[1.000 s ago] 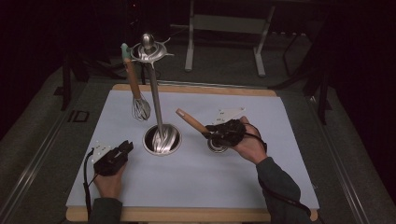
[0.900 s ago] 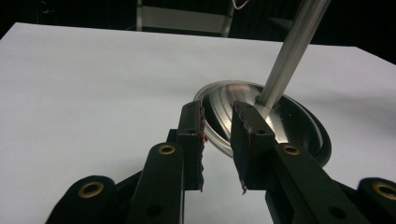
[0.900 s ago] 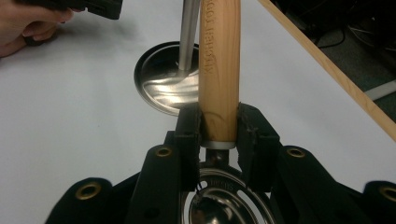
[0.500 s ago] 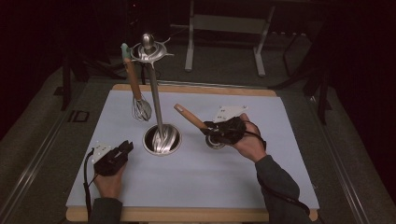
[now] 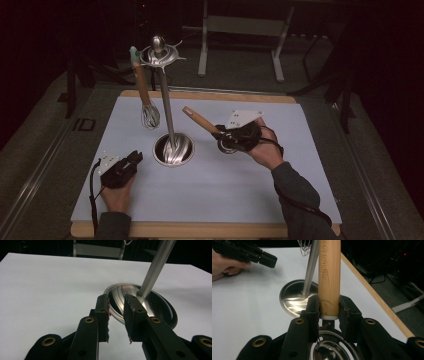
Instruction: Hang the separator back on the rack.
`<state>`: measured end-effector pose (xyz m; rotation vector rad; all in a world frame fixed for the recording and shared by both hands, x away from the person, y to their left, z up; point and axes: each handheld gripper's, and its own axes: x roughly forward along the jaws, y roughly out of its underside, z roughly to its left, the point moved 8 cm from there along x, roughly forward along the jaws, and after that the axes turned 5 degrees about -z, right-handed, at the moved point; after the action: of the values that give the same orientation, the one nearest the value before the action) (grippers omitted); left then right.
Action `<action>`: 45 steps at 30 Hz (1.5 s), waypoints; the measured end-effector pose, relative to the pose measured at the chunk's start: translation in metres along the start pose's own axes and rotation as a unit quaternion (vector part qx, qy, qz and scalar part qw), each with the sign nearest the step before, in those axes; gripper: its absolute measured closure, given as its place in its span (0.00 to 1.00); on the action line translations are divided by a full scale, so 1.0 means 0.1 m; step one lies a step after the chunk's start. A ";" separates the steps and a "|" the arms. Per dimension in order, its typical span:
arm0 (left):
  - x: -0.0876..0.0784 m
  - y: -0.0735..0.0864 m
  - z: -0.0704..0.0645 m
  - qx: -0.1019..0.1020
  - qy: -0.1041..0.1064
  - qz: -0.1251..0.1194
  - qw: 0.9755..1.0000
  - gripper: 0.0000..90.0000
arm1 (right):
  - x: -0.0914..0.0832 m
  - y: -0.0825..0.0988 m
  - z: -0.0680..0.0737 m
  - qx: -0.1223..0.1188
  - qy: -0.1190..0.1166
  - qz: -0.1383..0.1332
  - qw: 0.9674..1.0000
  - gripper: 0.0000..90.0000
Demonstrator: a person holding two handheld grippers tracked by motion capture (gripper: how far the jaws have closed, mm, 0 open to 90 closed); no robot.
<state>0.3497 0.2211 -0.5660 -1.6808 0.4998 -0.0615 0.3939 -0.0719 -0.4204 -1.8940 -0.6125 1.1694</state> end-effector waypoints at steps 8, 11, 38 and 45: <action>0.00 0.00 0.00 0.001 0.000 0.000 1.000 0.83 | -0.02 -0.08 -0.02 -0.011 -0.001 -0.016 1.000 0.79; 0.00 0.00 0.00 0.000 0.000 0.000 1.000 0.83 | -0.03 -0.12 -0.04 -0.016 0.000 -0.020 1.000 0.79; 0.00 0.00 0.00 -0.001 -0.001 -0.001 1.000 0.83 | -0.21 -0.47 -0.11 -0.054 0.017 -0.055 0.997 0.79; 0.00 0.00 0.00 0.000 -0.001 -0.001 1.000 0.83 | -0.24 -0.52 -0.14 -0.055 0.023 -0.063 0.996 0.79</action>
<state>0.3495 0.2214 -0.5658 -1.6820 0.4980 -0.0611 0.3962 -0.0659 -0.3624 -1.9394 -0.7729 1.0275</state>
